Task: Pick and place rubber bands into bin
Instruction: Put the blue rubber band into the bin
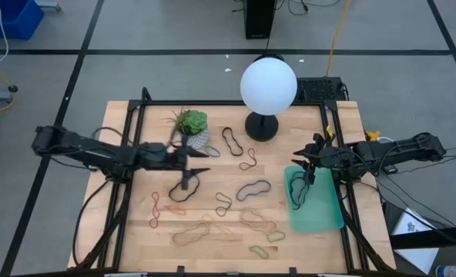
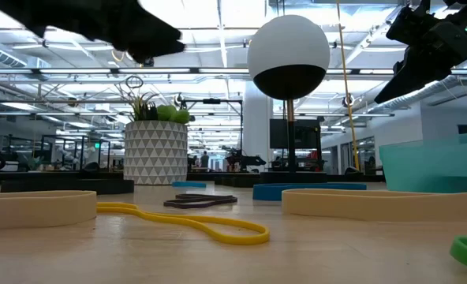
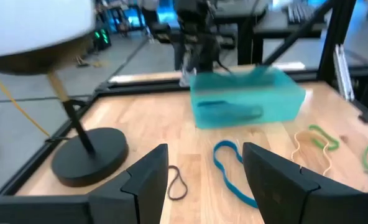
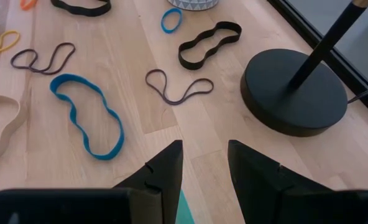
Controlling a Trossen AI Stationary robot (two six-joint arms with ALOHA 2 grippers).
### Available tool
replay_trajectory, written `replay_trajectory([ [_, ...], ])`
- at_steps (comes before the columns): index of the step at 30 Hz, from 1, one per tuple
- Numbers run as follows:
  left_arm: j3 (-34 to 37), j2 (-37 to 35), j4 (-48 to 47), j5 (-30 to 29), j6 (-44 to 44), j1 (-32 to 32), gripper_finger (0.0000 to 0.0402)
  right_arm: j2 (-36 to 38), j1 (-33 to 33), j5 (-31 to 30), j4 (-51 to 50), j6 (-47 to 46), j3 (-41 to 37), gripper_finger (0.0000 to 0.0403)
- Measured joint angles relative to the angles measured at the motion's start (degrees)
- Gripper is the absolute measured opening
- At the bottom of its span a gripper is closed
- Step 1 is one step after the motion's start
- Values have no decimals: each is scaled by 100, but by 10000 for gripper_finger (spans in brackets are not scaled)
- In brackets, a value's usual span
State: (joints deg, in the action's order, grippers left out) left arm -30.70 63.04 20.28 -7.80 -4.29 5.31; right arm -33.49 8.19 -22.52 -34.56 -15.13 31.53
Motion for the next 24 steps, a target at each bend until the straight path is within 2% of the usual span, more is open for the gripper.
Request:
replay_trajectory([
  [7, -1230, 1449, -748, -4, -207, 82, 214, -1, 2, 4, 0, 128, -4, 120],
  [14, -2390, 2377, -1790, -20, -285, 80, 214, -1, 2, 4, 0, 128, -4, 120],
  [20, -2860, 2947, -1995, 43, -241, 82, 214, -1, 2, 7, 0, 128, -9, 119],
  [24, -2981, 3343, -1959, 331, -9, 87, 214, 1, 2, 7, 268, 152, -198, 120],
])
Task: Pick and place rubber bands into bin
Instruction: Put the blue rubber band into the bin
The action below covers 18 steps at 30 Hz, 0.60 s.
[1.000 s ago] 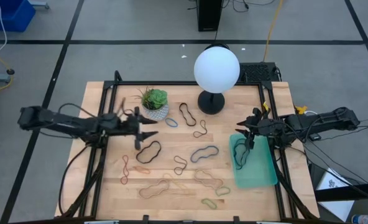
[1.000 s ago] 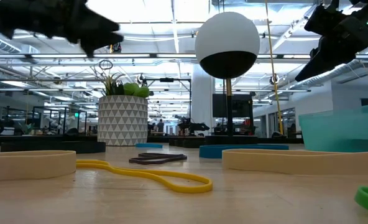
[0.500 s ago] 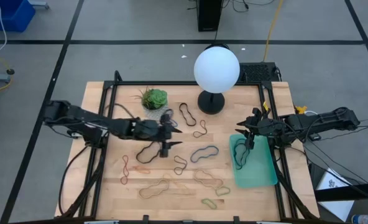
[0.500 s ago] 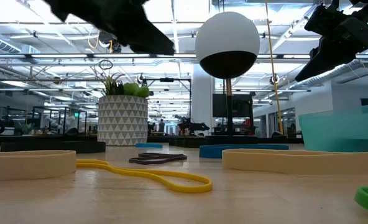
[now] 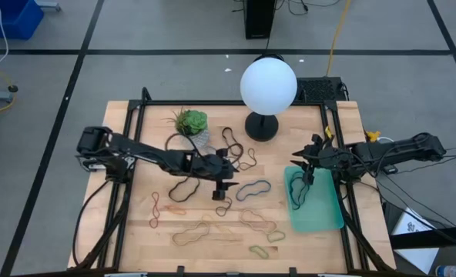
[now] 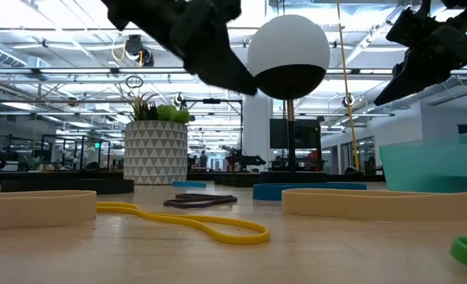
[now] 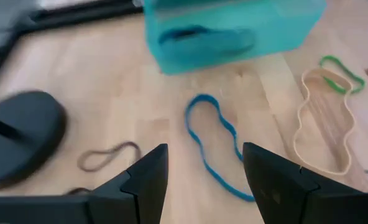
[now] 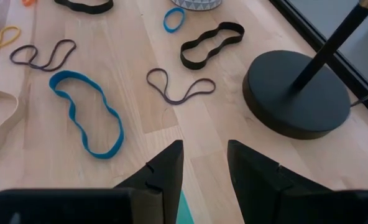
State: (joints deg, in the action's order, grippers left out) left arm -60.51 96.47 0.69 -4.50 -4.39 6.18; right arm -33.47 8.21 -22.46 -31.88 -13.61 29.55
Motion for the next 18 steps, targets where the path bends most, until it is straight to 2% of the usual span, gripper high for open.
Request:
replay_trajectory([
  [8, -28, 824, 777, 177, 316, 120, 214, -4, 0, 10, 923, 363, -648, 118],
  [16, -26, 1546, 1384, 131, 747, 186, 214, 1, 0, 10, 1159, 417, -681, 117],
  [18, -26, 1691, 1405, -49, 930, 186, 214, 1, 0, 10, 1202, 426, -682, 117],
])
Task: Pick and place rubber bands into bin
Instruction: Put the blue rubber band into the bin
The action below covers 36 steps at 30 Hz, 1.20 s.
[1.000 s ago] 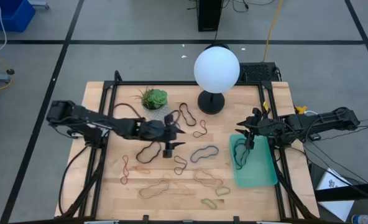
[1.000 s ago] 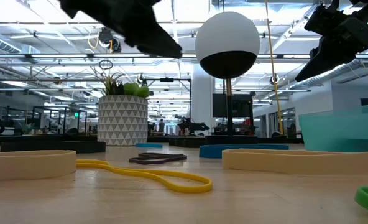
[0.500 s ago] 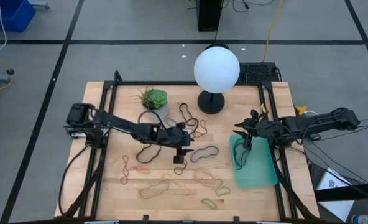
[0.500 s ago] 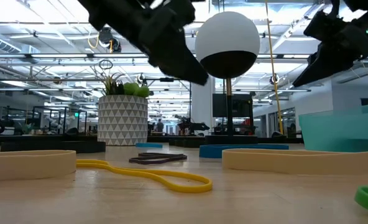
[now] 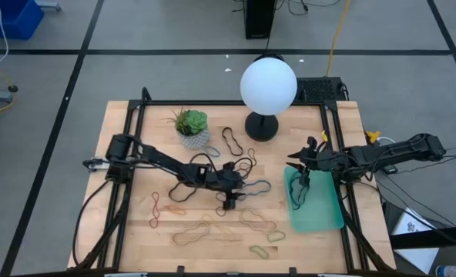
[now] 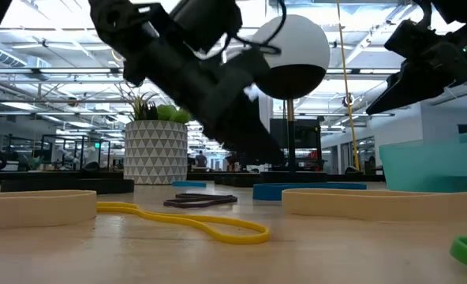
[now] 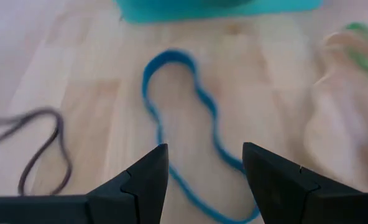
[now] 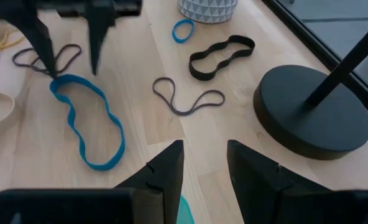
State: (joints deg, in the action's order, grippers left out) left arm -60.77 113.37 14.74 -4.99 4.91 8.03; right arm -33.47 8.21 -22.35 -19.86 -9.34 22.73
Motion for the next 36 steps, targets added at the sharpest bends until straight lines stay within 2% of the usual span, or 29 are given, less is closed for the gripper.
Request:
replay_trajectory([
  [5, 0, 200, 7, -361, 158, 0, 214, 2, 0, -2, 25, 2, -1, 120],
  [25, 0, 187, -474, -254, 645, 4, 208, 4, 0, -4, 270, 145, -1, 121],
  [29, 0, 187, -484, -234, 645, 4, 166, 4, 0, -4, 291, 153, -1, 118],
  [36, 0, 187, -487, -126, 556, -5, 33, 4, 0, -4, 293, 98, -1, 119],
])
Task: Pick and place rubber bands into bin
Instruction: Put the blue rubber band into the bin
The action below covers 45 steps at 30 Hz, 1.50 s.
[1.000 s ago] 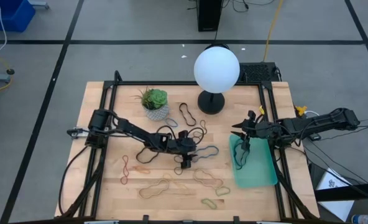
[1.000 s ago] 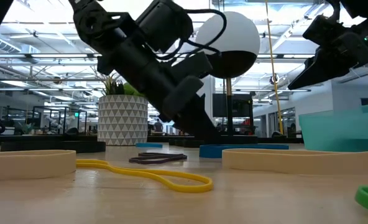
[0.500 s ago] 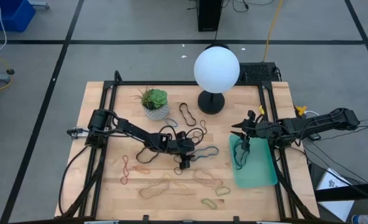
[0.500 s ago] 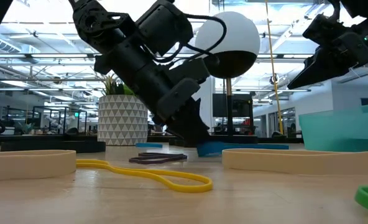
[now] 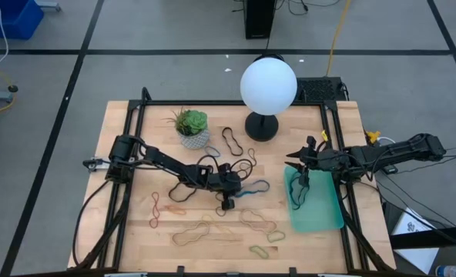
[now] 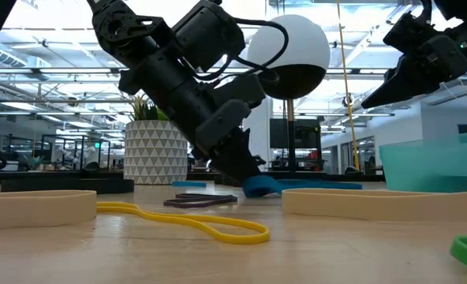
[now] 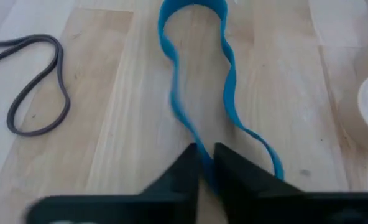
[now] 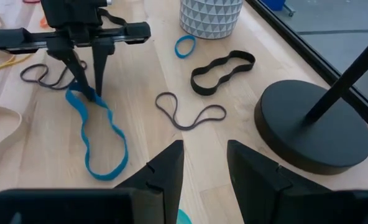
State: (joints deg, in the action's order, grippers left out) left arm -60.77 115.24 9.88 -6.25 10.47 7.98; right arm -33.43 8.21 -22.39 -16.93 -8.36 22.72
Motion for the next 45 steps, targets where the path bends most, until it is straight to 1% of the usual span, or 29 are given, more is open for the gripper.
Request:
replay_trajectory([
  [1, 0, 0, 10, 3, -32, -4, 18, 0, 0, 0, 5, -4, 0, 120],
  [2, 0, 0, 21, 3, -55, -11, 11, 0, 0, 0, 21, -3, 0, 120],
  [6, 0, -43, 52, 27, -172, -19, 15, -2, 0, 1, 253, -23, 0, 120],
  [9, -75, -59, 65, 27, -189, -19, 7, -2, 4, 11, 538, -207, 0, 118],
  [13, -328, -57, 67, 30, -545, -19, 11, 0, 4, 17, 911, -429, 0, 116],
  [14, -410, -57, 69, 30, -668, -19, 10, 0, 4, 78, 945, -422, 0, 116],
  [18, -866, -57, 49, 37, -1138, -28, 7, -54, 4, 702, 953, -152, 0, 116],
  [21, -1265, -57, 84, 43, -1475, -63, 9, -180, 4, 1025, 1034, -13, -2, 116],
  [27, -1815, -57, -51, 38, -1872, -162, 9, -592, 90, 1081, 1572, 386, -2, 116],
  [28, -1879, -57, -134, 36, -1927, -177, 9, -668, 107, 1170, 1684, 445, -2, 116],
  [32, -1937, -57, -247, 21, -1975, -236, 5, -939, 134, 1655, 2054, 597, -2, 116],
  [36, -1937, -57, -256, 19, -1936, -277, 10, -1187, 127, 1657, 2171, 729, -2, 116],
  [40, -1937, -57, -269, 21, -1935, -281, 5, -1447, 127, 1655, 2335, 778, -2, 116],
  [45, -1937, -57, -255, 20, -1933, -272, 11, -1728, 129, 1652, 2324, 765, -2, 116],
])
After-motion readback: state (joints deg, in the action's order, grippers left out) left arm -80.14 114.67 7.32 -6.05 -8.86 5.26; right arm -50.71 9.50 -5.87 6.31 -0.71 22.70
